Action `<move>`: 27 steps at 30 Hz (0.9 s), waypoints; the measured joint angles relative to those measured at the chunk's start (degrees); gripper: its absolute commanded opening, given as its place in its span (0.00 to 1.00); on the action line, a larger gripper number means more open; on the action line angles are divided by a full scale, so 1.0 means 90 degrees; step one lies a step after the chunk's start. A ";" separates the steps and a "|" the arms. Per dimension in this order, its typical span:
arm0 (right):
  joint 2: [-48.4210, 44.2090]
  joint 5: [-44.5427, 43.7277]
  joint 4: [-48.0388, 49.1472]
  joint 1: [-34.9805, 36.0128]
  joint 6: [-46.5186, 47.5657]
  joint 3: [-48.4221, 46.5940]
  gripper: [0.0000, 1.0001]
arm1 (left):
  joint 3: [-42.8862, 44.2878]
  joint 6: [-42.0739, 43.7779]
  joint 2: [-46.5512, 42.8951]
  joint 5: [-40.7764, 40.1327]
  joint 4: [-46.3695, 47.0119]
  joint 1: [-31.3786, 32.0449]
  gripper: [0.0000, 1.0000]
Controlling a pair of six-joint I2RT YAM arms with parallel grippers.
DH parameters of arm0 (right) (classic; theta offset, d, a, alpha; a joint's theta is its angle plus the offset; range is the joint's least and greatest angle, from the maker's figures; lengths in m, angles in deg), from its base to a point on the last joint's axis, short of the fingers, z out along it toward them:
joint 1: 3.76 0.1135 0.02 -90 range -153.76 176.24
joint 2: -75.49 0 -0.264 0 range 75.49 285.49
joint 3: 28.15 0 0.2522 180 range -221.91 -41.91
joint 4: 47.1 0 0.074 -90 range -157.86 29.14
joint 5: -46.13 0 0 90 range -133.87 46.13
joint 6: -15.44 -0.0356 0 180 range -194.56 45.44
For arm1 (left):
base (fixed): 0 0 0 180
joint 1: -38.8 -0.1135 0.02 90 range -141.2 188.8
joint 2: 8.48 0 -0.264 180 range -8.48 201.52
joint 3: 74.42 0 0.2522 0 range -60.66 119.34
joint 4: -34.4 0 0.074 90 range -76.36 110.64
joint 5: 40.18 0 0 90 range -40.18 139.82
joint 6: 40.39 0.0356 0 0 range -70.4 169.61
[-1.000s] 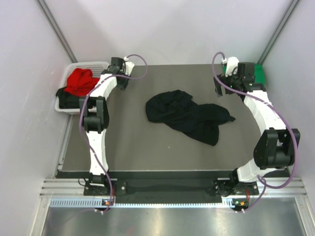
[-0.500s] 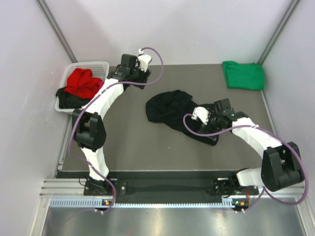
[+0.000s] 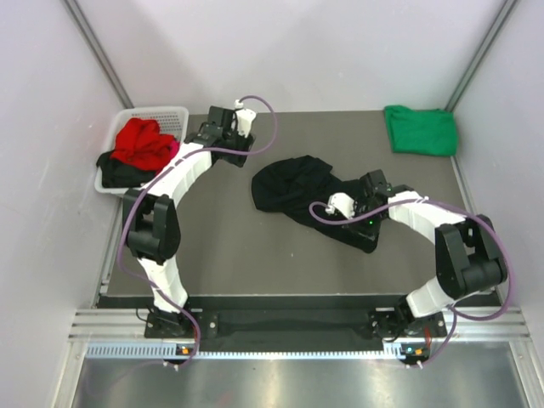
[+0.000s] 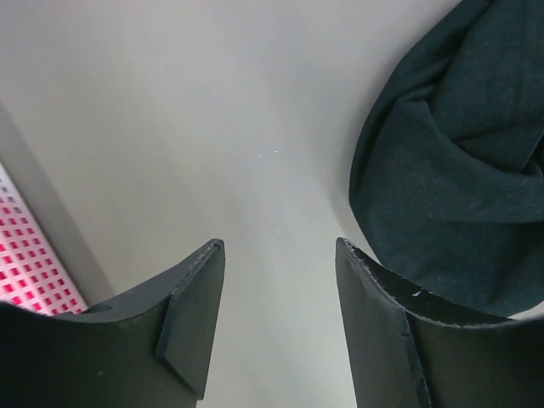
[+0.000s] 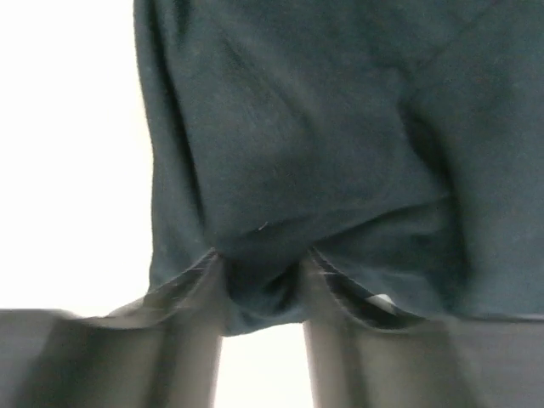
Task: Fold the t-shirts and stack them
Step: Flatten the tshirt out
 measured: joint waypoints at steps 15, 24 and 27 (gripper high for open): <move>-0.0950 -0.0010 0.0151 0.0806 -0.0418 -0.5763 0.00 | 0.0034 0.0231 -0.0593 -0.1005 0.0175 -0.0029 0.54; -0.0886 -0.0260 0.0712 0.1399 -0.0556 -0.6951 0.00 | 0.0342 0.0306 -0.0607 -0.1545 0.0381 -0.0117 0.50; -0.0724 -0.0675 0.0937 0.1399 -0.0527 -0.6606 0.00 | 0.0340 0.0308 -0.0629 -0.1562 0.0381 -0.0117 0.44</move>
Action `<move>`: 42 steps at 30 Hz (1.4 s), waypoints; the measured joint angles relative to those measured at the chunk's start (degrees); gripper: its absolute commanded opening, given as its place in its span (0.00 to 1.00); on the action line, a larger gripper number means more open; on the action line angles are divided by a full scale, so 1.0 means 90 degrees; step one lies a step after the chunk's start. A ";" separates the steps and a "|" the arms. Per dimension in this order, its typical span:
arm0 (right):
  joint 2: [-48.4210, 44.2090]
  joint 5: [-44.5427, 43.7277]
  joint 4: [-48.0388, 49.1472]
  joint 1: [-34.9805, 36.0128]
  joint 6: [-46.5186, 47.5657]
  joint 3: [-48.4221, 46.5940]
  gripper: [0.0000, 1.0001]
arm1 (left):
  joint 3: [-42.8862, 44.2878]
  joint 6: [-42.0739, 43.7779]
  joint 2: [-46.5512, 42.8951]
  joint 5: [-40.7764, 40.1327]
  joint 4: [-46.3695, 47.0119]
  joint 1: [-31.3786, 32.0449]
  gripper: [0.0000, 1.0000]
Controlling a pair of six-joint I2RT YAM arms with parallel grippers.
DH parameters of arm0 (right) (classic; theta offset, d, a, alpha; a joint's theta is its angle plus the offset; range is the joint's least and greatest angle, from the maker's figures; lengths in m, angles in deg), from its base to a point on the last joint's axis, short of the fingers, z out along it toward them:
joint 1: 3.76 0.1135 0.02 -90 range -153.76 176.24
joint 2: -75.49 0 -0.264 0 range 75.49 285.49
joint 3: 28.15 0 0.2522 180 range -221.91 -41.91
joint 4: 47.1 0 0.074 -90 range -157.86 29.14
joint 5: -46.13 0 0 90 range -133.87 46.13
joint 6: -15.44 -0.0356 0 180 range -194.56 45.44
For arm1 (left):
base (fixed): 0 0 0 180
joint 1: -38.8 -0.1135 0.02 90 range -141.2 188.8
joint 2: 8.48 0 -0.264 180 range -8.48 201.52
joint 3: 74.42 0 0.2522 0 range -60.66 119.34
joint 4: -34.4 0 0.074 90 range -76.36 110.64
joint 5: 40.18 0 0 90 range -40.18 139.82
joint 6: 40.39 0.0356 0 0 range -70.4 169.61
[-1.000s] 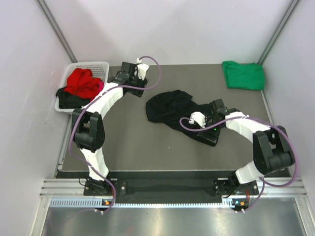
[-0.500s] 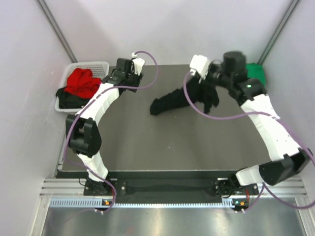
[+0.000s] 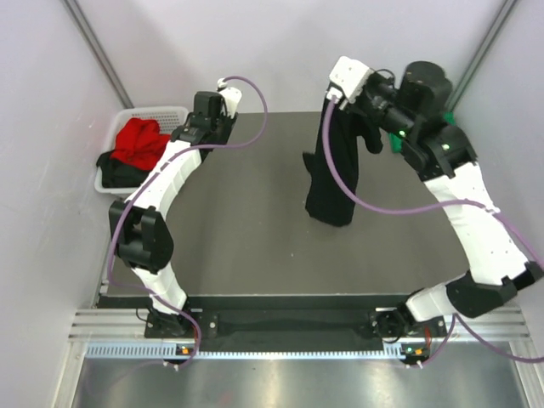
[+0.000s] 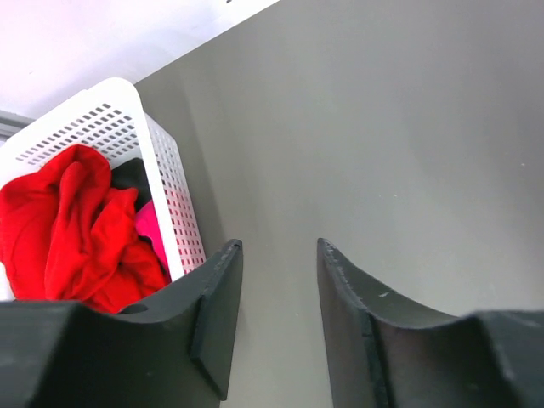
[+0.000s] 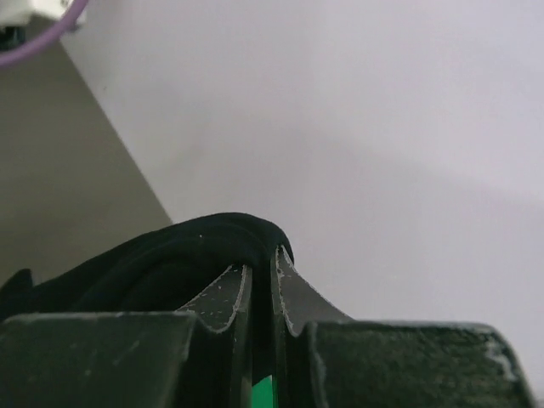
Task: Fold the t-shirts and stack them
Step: Flatten the tshirt out
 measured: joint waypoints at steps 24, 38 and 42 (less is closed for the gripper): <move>-0.1858 -0.0648 -0.1103 0.0204 0.0219 0.3854 0.45 | -0.0741 -0.0015 -0.0549 0.0000 0.0165 -0.0199 0.14; 0.0758 0.0406 -0.0741 0.0163 -0.0639 0.2497 0.68 | -0.0852 -0.1086 -0.0561 0.0738 0.0024 -0.0515 0.22; 0.2183 0.0799 -0.0369 0.0160 -0.0920 0.1608 0.64 | -0.1464 -0.1819 -0.0772 0.1209 -0.0005 -0.0962 0.19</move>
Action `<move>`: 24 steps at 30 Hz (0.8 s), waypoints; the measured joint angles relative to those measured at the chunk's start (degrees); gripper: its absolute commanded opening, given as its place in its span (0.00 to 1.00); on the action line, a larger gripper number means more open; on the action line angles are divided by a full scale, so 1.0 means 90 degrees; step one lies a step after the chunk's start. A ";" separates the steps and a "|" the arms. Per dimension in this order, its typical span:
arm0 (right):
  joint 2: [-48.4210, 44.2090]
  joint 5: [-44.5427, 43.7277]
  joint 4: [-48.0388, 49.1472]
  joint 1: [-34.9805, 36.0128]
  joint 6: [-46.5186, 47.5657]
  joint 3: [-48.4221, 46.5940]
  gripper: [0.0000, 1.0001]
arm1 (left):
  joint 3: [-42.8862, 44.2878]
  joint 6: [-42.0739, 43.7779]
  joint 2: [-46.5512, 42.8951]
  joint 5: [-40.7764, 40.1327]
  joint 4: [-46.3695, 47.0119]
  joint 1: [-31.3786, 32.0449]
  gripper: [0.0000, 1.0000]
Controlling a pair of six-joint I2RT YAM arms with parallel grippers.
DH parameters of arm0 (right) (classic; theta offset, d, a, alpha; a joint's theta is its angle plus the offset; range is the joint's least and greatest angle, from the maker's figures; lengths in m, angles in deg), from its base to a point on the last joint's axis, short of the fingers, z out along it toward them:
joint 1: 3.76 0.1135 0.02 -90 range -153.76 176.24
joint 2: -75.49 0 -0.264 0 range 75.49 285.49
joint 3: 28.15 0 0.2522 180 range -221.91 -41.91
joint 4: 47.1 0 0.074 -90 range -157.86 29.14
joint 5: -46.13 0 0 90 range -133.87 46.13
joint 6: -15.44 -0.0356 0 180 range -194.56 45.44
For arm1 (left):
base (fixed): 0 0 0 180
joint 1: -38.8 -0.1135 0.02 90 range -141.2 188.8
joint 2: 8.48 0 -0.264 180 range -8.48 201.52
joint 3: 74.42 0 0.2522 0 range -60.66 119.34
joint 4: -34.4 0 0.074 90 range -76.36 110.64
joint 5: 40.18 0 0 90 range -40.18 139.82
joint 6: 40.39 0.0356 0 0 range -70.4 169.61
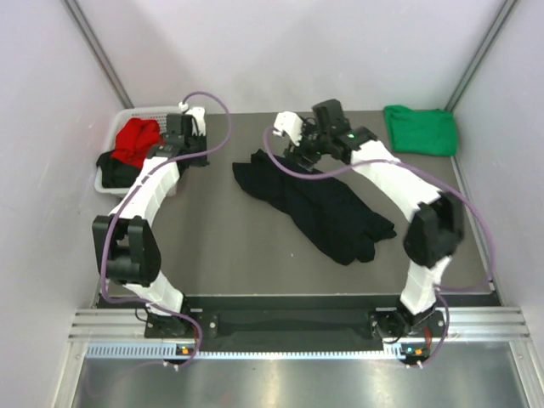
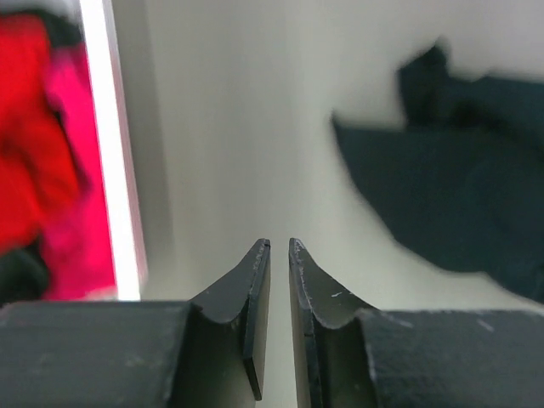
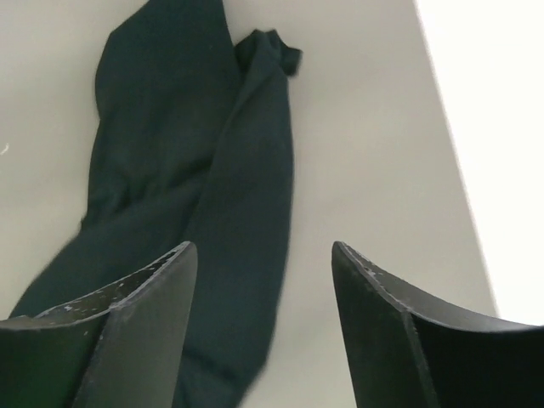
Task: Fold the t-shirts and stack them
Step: Flatten the tshirt out
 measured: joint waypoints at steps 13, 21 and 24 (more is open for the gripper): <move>0.3147 0.0495 -0.0158 0.0170 -0.0687 -0.2640 0.67 | -0.1406 -0.0478 -0.1047 0.0321 -0.0170 -0.0248 0.20; 0.3495 0.0510 -0.0078 0.0427 -0.0794 -0.3181 0.68 | -0.1668 -0.0481 -0.1299 0.0415 -0.0148 -0.0425 0.21; 0.3623 0.0478 -0.0053 0.0512 -0.0799 -0.3184 0.66 | -0.1695 -0.0495 -0.1299 0.0430 -0.0146 -0.0471 0.21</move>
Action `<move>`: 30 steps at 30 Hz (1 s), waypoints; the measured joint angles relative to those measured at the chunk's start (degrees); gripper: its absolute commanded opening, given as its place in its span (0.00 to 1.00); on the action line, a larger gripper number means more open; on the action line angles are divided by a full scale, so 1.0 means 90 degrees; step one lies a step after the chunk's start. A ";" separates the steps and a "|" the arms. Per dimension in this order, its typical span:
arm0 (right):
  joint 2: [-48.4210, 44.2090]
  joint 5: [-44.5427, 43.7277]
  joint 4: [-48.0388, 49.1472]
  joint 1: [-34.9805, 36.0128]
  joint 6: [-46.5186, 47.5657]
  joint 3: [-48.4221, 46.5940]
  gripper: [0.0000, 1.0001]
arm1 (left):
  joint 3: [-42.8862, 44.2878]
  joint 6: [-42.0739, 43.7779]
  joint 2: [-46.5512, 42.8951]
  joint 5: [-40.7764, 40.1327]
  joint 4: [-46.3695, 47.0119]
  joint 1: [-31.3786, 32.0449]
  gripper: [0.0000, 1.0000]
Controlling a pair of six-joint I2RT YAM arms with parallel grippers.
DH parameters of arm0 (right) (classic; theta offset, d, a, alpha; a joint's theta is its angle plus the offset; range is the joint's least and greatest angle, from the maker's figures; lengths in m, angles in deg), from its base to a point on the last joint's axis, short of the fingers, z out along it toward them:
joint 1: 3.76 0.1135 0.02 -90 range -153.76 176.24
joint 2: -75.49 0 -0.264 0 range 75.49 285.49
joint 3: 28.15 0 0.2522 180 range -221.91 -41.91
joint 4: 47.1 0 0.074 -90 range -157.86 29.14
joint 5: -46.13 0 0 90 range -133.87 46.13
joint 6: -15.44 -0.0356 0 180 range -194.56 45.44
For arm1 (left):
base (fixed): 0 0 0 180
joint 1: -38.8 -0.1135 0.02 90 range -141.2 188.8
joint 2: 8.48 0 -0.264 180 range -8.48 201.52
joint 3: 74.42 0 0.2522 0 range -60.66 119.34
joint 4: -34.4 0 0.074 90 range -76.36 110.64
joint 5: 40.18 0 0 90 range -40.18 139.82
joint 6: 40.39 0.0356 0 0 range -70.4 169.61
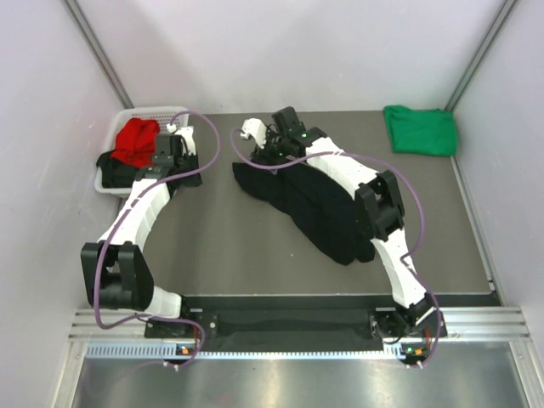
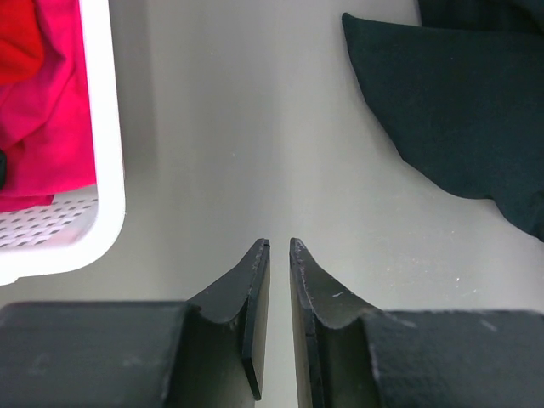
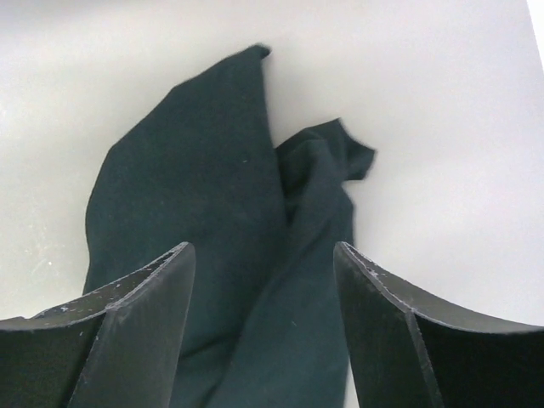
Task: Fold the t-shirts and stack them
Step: Flatten the tshirt out
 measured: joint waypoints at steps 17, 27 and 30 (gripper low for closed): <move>0.0406 -0.0503 0.0131 0.0041 -0.0029 0.0002 0.00 | 0.0000 -0.0075 0.0063 0.0182 0.0027 -0.0044 0.22; -0.0857 -0.0702 0.0602 0.0044 0.0374 0.0143 0.00 | 0.0000 -0.0146 0.0126 0.0204 0.0134 -0.0046 0.21; -0.1610 -0.0714 0.0823 0.0066 0.0610 0.0095 0.00 | 0.0002 -0.0165 0.0129 0.0204 0.0175 -0.0046 0.21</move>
